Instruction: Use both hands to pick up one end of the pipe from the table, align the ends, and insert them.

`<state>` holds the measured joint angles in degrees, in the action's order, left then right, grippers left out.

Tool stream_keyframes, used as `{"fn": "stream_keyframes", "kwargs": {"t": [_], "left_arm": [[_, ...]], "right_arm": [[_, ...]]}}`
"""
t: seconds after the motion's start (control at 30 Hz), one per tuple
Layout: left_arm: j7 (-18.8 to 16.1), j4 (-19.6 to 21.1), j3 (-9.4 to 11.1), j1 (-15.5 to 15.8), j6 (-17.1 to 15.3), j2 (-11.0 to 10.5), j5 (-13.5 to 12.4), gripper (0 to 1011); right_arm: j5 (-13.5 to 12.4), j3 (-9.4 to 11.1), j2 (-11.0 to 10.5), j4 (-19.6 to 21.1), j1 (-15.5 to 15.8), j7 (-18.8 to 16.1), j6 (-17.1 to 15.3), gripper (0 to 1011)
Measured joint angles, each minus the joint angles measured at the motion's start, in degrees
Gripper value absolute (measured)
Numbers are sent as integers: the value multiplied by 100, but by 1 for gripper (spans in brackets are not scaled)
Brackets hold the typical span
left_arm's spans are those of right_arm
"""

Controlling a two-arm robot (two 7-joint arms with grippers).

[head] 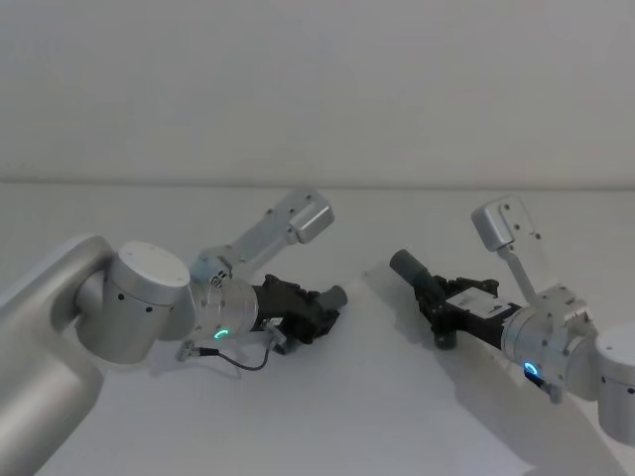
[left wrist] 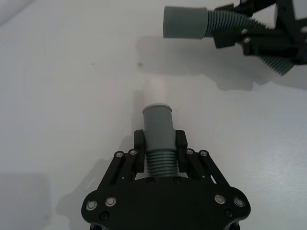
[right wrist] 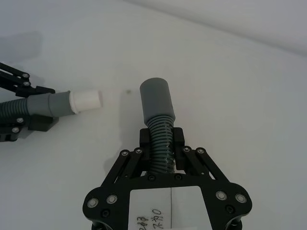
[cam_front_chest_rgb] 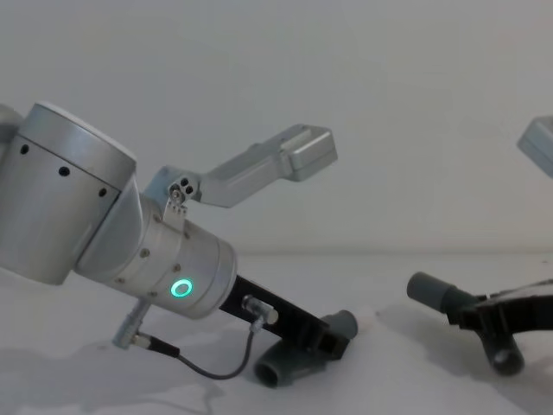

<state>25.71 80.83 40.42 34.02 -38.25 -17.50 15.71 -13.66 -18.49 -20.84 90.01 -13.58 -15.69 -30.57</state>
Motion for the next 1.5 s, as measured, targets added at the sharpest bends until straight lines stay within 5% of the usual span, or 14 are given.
{"fn": "stream_keyframes", "kwargs": {"t": [0.5,1.0,1.5], "left_arm": [[268,419,44,108,637,-397,-265,365],[1163,511,110,329,1506,-856,-282,365],[1904,422,260,616,2010,-1190,-215,365]], "right_arm": [[192,-88,-433,237,-81,-557,728,264],[117,-164,-1294,325,-103,-1625,1346,264],[-115,-201,-1800,335,-108,-2364,1832,264]]}}
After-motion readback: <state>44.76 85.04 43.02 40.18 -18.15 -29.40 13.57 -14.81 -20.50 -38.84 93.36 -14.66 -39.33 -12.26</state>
